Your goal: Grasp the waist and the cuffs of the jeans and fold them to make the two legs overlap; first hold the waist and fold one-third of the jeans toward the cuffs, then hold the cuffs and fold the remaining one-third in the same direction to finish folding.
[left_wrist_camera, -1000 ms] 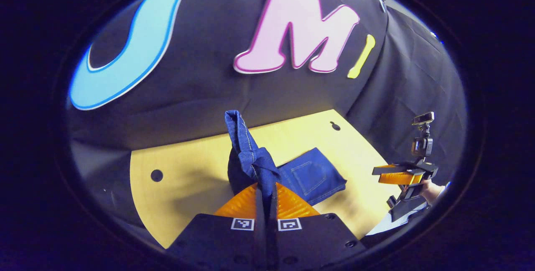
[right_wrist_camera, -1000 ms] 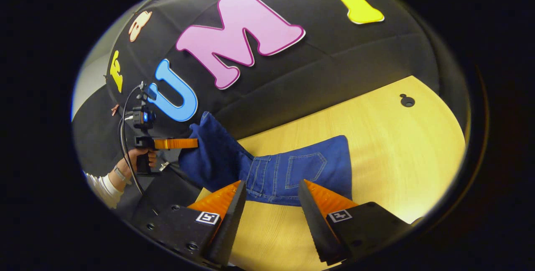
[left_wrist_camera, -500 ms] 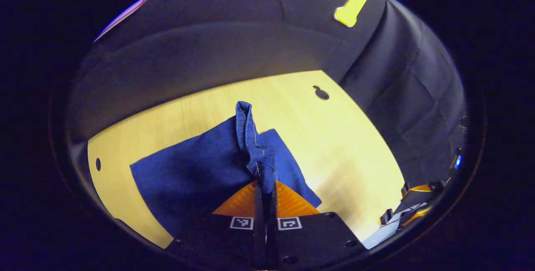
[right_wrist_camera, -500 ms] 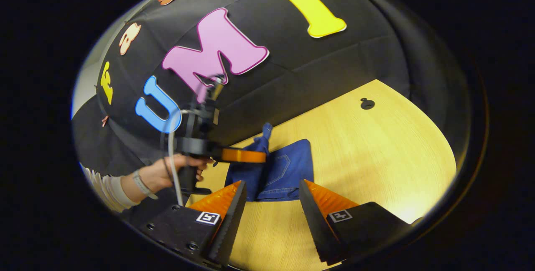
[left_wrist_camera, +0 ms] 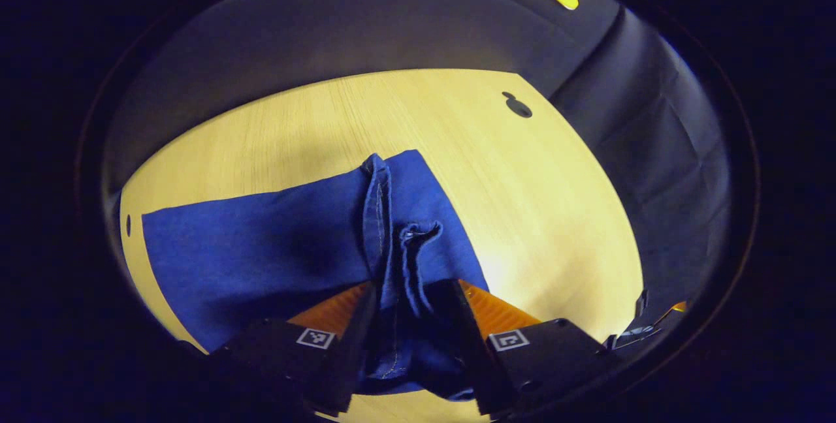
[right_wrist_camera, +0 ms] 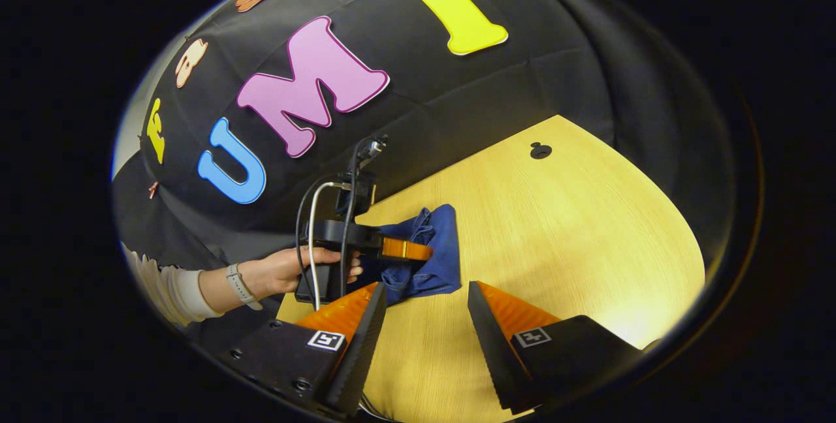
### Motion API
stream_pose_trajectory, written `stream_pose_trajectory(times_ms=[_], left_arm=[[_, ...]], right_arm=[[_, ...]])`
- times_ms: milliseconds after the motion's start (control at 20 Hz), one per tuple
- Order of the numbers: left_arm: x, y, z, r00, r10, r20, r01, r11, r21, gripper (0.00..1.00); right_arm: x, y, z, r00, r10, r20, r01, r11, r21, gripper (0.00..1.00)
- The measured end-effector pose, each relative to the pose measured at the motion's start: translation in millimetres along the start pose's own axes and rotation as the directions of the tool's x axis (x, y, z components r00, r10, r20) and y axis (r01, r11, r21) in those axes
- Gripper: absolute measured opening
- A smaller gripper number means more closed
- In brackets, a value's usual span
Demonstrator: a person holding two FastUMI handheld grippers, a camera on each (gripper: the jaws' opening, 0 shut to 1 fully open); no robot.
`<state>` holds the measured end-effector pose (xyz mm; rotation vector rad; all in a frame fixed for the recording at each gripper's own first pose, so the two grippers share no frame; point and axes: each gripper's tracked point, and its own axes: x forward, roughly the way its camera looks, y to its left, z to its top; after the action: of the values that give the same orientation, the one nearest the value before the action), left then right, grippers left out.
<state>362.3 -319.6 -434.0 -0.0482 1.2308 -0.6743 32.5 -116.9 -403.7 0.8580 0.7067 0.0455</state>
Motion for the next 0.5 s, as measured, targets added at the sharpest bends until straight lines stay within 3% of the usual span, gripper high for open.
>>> stream_pose_trajectory(times_ms=[50, 100, 200, 400, 500], left_arm=[[-9.1, -14.9, 7.9, 0.996, -0.07, 0.049, 0.072, 0.996, -0.048, 0.79], [-26.2, -24.4, 14.9, 0.987, -0.12, 0.109, 0.129, 0.989, -0.074, 0.96], [-67.2, -25.5, 32.0, 0.96, -0.157, 0.232, 0.171, 0.984, -0.041, 0.96], [-173.2, -30.7, 39.3, 0.89, -0.131, 0.437, 0.093, 0.99, 0.108, 0.97], [-234.2, -35.3, 28.8, 0.834, -0.116, 0.54, 0.042, 0.988, 0.149, 0.97]], right_arm=[[-0.7, 3.1, 1.0, 1.0, 0.006, -0.001, -0.006, 1.0, 0.002, 0.78], [-1.3, 6.3, 3.6, 1.0, 0.012, 0.0, -0.012, 1.0, -0.002, 0.78], [-3.5, 12.3, 9.7, 1.0, 0.019, 0.01, -0.019, 0.999, -0.027, 0.78], [-21.6, 32.5, 29.2, 0.997, 0.023, 0.067, -0.015, 0.993, -0.118, 0.81], [-37.7, 50.9, 40.2, 0.993, 0.032, 0.118, -0.01, 0.982, -0.187, 0.84]])
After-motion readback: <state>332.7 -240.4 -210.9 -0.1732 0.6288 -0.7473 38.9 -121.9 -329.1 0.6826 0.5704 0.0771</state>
